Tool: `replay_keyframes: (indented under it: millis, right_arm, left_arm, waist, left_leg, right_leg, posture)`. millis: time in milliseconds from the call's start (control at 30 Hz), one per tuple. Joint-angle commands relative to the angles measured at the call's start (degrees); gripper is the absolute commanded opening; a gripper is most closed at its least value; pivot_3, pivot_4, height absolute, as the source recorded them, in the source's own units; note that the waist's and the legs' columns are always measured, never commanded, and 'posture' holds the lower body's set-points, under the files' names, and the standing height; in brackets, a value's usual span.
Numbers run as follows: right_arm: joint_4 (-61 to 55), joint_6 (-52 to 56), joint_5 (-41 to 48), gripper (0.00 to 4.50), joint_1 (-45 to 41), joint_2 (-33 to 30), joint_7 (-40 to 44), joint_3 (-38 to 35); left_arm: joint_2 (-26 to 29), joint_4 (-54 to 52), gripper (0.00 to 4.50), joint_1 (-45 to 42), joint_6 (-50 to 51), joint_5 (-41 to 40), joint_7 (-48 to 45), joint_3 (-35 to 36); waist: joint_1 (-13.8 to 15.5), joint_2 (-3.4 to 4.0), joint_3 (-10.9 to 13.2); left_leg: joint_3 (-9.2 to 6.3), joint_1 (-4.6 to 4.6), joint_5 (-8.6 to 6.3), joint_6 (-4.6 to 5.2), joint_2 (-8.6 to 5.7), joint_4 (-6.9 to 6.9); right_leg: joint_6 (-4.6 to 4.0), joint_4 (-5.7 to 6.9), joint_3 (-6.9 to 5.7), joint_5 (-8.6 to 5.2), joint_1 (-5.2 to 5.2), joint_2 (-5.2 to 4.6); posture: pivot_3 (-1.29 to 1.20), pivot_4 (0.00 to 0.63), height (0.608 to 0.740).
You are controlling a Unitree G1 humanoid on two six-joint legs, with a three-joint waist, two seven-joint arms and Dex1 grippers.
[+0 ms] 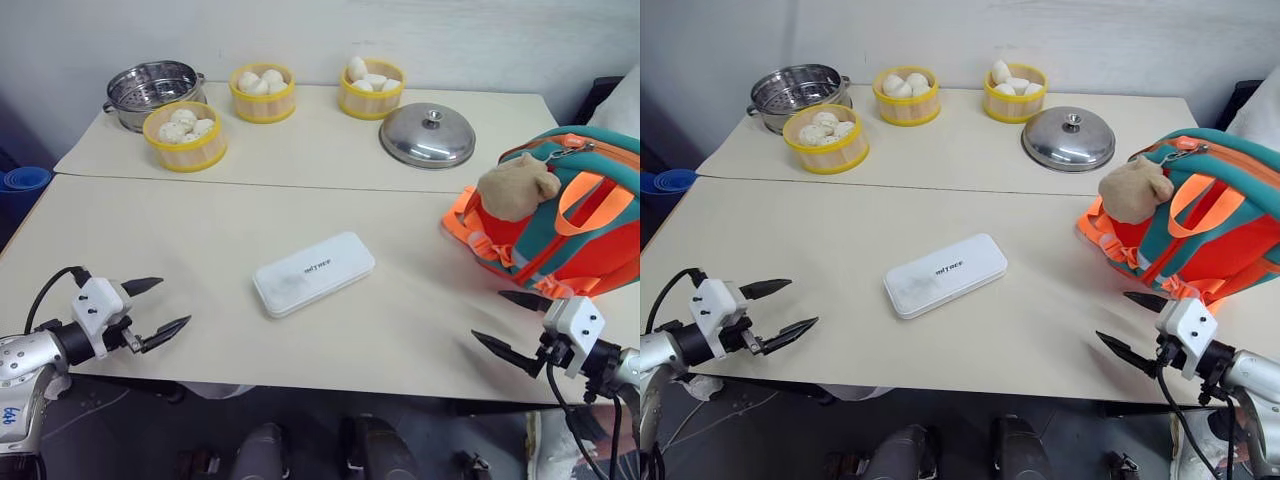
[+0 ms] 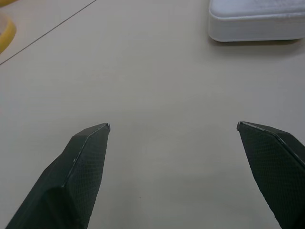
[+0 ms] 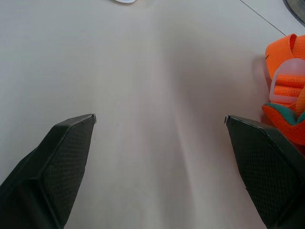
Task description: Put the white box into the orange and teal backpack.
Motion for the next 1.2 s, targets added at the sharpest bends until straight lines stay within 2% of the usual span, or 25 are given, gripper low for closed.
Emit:
replay_keyframes:
  millis: [33, 167, 233, 267, 300, 367, 500, 600, 700, 800, 833, 1000, 1200]
  right_arm:
    - [-0.1, -1.2, 0.6, 4.44, -0.6, -0.3, 0.8, 0.0]
    - [0.1, -0.5, 1.0, 4.44, -1.6, 0.2, 0.8, 0.3]
    - [-6.1, 8.4, 8.0, 4.44, -3.9, 0.5, -0.3, 1.4]
    - [-9.2, 13.1, 11.7, 4.07, -4.7, 0.6, -0.9, 1.8]
    - [-12.5, 18.0, 14.6, 3.90, -6.4, 0.5, -2.5, 2.8]
    - [-16.1, 23.9, 12.5, 3.28, -12.0, 0.7, -7.9, 6.7]
    - [-16.6, 33.7, 3.9, 1.95, -24.9, 2.5, -18.8, 15.9]
    - [-12.7, 34.8, -3.3, 1.02, -31.7, 5.1, -22.5, 22.9]
    - [-6.0, 31.3, -9.5, 0.10, -36.1, 8.0, -24.9, 27.2]
    - [-0.2, 28.1, -11.8, 0.00, -38.2, 11.6, -25.9, 28.4]
    - [1.7, 27.6, -12.2, 0.00, -38.9, 12.8, -25.8, 28.8]
    - [8.4, 24.1, -13.6, 0.00, -40.6, 16.4, -21.4, 32.0]
    - [7.3, 23.1, -13.1, 0.00, -40.4, 17.9, -18.2, 32.4]
  left_arm:
    - [0.9, -2.7, 4.50, 1.5, 0.4, -0.7, -0.7, 1.3]
    - [1.6, -5.4, 4.50, 2.5, 5.3, -3.3, -1.8, 1.6]
    - [2.1, -7.6, 4.50, 1.7, 9.7, -5.2, -1.3, 1.7]
    - [2.2, -8.4, 4.50, 1.5, 11.1, -5.5, -0.9, 1.7]
    - [2.1, -9.5, 4.31, 1.0, 13.1, -5.7, 0.1, 1.4]
    - [1.1, -13.2, 3.89, -0.1, 17.1, -6.3, 2.8, -0.2]
    - [-0.6, -19.9, 2.68, -3.0, 26.8, -3.9, 10.5, -6.2]
    - [-3.7, -20.4, 1.84, -4.5, 33.6, -6.1, 15.0, -7.0]
    - [-5.4, -21.3, 1.03, -4.0, 38.0, -6.1, 16.6, -9.3]
    - [-8.0, -23.9, 0.11, -5.0, 42.2, -9.2, 18.1, -9.4]
    - [-8.4, -24.5, 0.03, -5.4, 44.3, -10.1, 18.6, -9.5]
    - [-8.7, -22.9, 0.03, -8.8, 44.9, -10.0, 17.7, -11.7]
    - [-9.0, -20.2, 0.03, -12.9, 43.8, -7.4, 16.6, -17.4]
  waist:
    - [0.0, 0.00, 0.0]
    - [0.0, 0.00, 0.0]
    - [0.0, 0.00, 0.0]
    - [-0.1, 0.00, 0.0]
    - [-0.2, 0.01, 0.0]
    - [-0.5, 0.01, 0.0]
    - [-0.1, 0.01, 0.0]
    - [0.0, 0.01, 0.0]
    - [-0.1, -0.06, 0.0]
    - [-0.1, -0.06, 0.0]
    - [-0.1, -0.06, 0.0]
    - [-0.1, -0.07, 0.0]
    - [-0.2, -0.06, 0.0]
  left_leg:
    - [0.00, 0.00, 0.00, 0.00, 0.00, 0.00]
    - [0.01, 0.00, 0.00, 0.00, 0.00, 0.01]
    - [0.00, 0.00, 0.01, 0.00, 0.00, 0.06]
    - [-0.01, 0.01, 0.02, 0.00, 0.01, 0.08]
    - [-0.01, 0.03, 0.02, 0.00, 0.01, 0.10]
    - [-0.02, 0.05, 0.04, -0.02, 0.02, 0.09]
    - [-0.03, 0.03, 0.11, -0.11, 0.00, 0.09]
    - [-0.04, -0.04, 0.10, -0.17, -0.02, 0.05]
    - [-0.07, -0.20, 0.21, -0.41, -0.02, 0.09]
    - [-0.03, -0.26, 0.18, -0.36, -0.05, 0.12]
    - [-0.03, -0.26, 0.18, -0.35, -0.05, 0.15]
    - [-0.05, -0.24, 0.23, -0.32, -0.04, 0.24]
    - [-0.06, -0.15, 0.27, -0.22, -0.04, 0.22]
  right_leg:
    - [0.00, 0.00, 0.00, 0.00, 0.00, 0.00]
    - [0.00, 0.01, 0.01, 0.00, 0.00, 0.00]
    - [0.00, 0.08, 0.01, 0.00, 0.00, 0.00]
    - [0.00, 0.15, 0.01, 0.00, 0.00, -0.01]
    - [-0.01, 0.23, 0.03, 0.00, -0.03, -0.03]
    - [-0.04, 0.29, 0.05, -0.02, -0.05, -0.03]
    - [-0.07, 0.32, 0.04, -0.01, -0.11, -0.03]
    - [-0.08, 0.29, 0.02, -0.01, -0.17, -0.03]
    - [-0.08, 0.28, -0.06, -0.02, -0.27, -0.01]
    - [-0.07, 0.23, -0.05, -0.01, -0.26, -0.02]
    - [-0.06, 0.23, -0.05, -0.01, -0.25, -0.02]
    - [-0.05, 0.34, -0.07, 0.00, -0.24, 0.01]
    - [-0.06, 0.50, -0.06, 0.00, -0.21, 0.01]
  posture:
    - [0.00, 0.150, 0.740]
    - [0.00, 0.150, 0.740]
    - [0.00, 0.150, 0.740]
    - [0.00, 0.150, 0.740]
    - [0.00, 0.150, 0.740]
    - [0.00, 0.150, 0.740]
    - [0.00, 0.150, 0.740]
    - [0.00, 0.150, 0.740]
    - [0.00, 0.150, 0.740]
    - [0.00, 0.150, 0.740]
    - [0.00, 0.150, 0.740]
    - [0.00, 0.150, 0.740]
    - [0.00, 0.150, 0.740]
